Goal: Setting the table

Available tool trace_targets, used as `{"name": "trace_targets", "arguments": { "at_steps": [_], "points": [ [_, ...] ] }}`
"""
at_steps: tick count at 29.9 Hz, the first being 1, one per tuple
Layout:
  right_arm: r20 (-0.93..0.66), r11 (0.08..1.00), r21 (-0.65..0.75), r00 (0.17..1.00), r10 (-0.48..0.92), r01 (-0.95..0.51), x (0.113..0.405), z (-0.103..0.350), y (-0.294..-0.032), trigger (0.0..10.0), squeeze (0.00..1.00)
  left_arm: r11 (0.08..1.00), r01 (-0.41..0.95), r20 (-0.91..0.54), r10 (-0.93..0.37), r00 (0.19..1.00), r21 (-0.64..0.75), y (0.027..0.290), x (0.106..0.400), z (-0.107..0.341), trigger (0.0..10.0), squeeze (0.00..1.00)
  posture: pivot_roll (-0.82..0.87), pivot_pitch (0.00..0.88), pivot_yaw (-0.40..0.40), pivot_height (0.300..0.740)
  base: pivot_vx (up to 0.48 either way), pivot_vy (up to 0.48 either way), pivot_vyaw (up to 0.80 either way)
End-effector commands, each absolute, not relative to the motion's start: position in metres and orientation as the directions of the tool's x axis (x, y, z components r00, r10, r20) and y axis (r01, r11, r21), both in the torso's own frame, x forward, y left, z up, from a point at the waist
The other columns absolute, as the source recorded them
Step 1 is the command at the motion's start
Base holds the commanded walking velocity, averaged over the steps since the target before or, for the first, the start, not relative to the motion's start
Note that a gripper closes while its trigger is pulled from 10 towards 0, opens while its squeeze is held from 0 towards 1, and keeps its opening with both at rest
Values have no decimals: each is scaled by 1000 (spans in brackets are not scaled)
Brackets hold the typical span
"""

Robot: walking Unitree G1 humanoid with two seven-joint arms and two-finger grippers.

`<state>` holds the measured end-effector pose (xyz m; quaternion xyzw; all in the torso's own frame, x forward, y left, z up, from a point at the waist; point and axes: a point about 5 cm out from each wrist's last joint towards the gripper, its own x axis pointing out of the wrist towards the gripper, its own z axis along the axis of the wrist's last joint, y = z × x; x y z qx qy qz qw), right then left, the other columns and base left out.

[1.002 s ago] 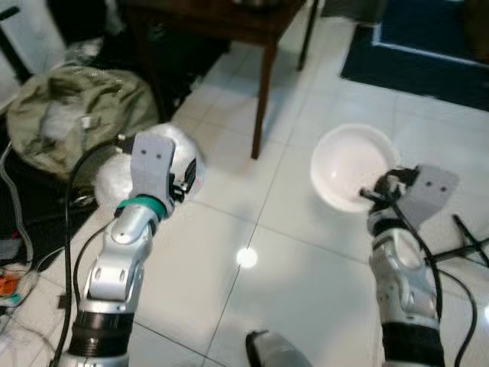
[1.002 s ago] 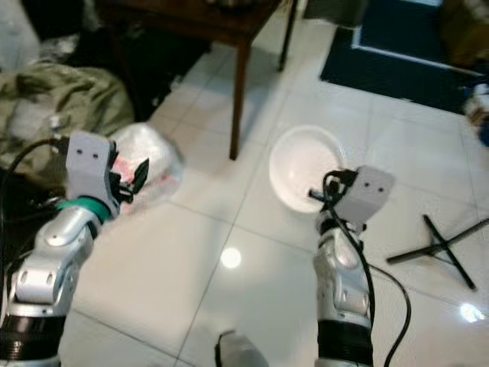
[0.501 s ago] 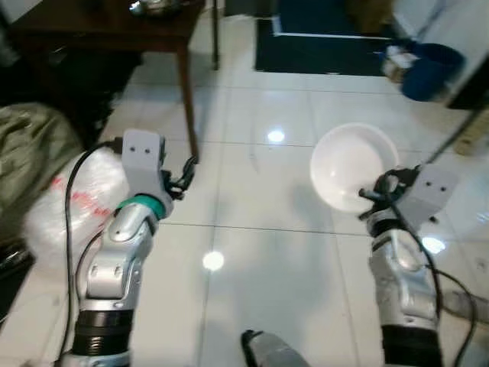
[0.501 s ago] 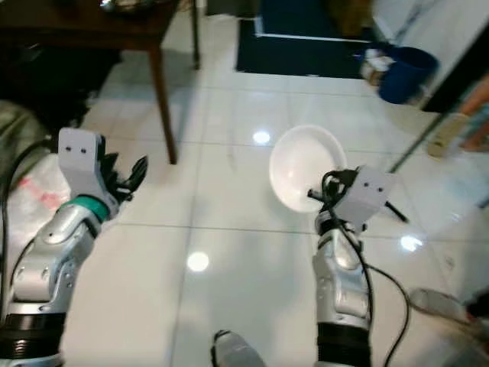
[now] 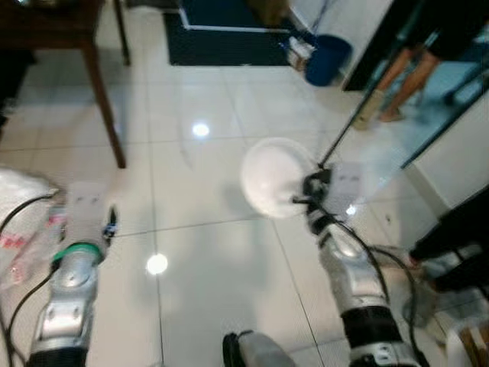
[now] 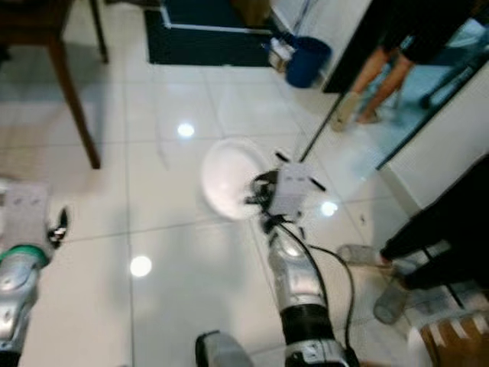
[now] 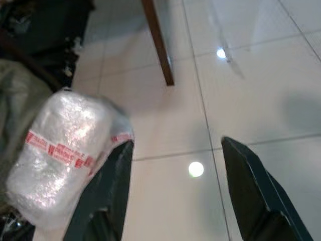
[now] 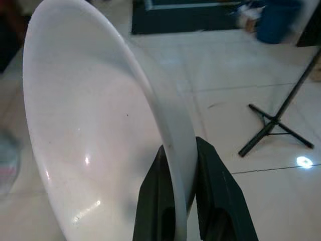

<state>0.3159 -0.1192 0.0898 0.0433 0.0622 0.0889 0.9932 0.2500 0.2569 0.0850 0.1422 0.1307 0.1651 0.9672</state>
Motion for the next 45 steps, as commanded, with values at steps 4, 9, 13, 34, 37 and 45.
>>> {"name": "trace_targets", "arguments": {
  "at_steps": [4,9,13,34,37,45],
  "points": [
    [-150,953,46,941,303,-300,310,76,-108,10000,0,927,-237,-158,291,944,290,238,237,80,10000,0,45,0,-129,740,0,0,-200],
    [-173,941,39,925,337,-336,305,68,-108,10000,0,943,-205,-126,244,962,263,220,234,80,10000,0,36,0,-137,740,0,0,0],
    [-181,940,27,923,339,-340,301,61,-114,10000,0,950,-163,-104,197,975,267,209,236,79,10000,0,16,0,-135,740,0,0,0],
    [-136,985,5,976,173,-174,310,59,-143,10000,0,952,27,-43,-14,999,303,183,290,94,10000,0,-99,0,37,740,0,0,0],
    [-124,986,7,978,167,-167,314,61,-142,10000,0,958,35,-45,-23,999,286,183,297,96,10000,0,-100,0,44,740,0,0,0],
    [-102,991,27,986,135,-133,317,64,-140,10000,0,953,56,-54,-42,998,298,182,301,95,10000,0,-102,0,55,740,0,0,0]
  ]
}}
